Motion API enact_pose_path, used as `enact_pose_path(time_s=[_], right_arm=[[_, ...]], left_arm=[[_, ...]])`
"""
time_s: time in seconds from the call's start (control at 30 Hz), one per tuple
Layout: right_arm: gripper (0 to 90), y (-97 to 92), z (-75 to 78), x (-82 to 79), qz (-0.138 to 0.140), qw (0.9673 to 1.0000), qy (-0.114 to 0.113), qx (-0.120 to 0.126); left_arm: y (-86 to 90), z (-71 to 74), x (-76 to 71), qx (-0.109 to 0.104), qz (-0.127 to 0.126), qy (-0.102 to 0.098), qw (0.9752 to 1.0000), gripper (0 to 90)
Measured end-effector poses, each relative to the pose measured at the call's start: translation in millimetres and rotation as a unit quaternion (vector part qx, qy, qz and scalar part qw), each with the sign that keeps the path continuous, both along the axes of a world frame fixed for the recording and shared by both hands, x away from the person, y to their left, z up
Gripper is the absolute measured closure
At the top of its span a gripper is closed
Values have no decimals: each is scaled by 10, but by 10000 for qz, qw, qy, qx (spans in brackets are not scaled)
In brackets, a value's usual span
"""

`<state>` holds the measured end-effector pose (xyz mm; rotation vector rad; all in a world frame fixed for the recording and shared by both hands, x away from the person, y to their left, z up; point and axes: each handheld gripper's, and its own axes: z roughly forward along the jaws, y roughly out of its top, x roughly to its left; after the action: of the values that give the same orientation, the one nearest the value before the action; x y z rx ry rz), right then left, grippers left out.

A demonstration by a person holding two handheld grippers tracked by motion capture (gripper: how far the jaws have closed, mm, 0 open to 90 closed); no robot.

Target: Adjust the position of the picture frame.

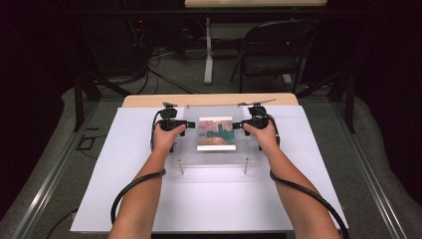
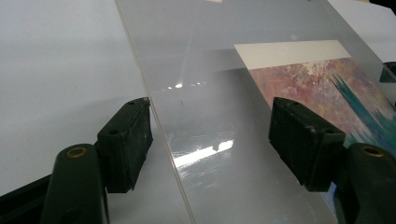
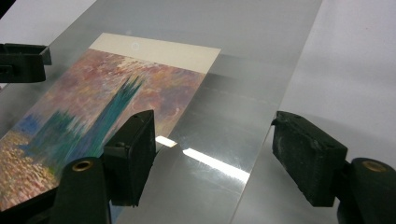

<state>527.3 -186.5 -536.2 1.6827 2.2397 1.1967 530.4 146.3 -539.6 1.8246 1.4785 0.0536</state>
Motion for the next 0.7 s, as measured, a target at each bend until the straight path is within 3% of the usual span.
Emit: enact_pose_path(time_s=[0.33, 0.47, 0.7], right_arm=[[274, -7, -39, 74, -33, 9999, 101, 134], [269, -3, -68, 79, -53, 9992, 229, 327], [270, 11, -56, 80, -72, 9993, 230, 291]], left_arm=[[-25, -37, 47, -155, 1, 136, 9998, 255], [-23, -28, 50, -131, -35, 152, 9998, 256], [-7, -33, 44, -152, -41, 119, 9998, 266]])
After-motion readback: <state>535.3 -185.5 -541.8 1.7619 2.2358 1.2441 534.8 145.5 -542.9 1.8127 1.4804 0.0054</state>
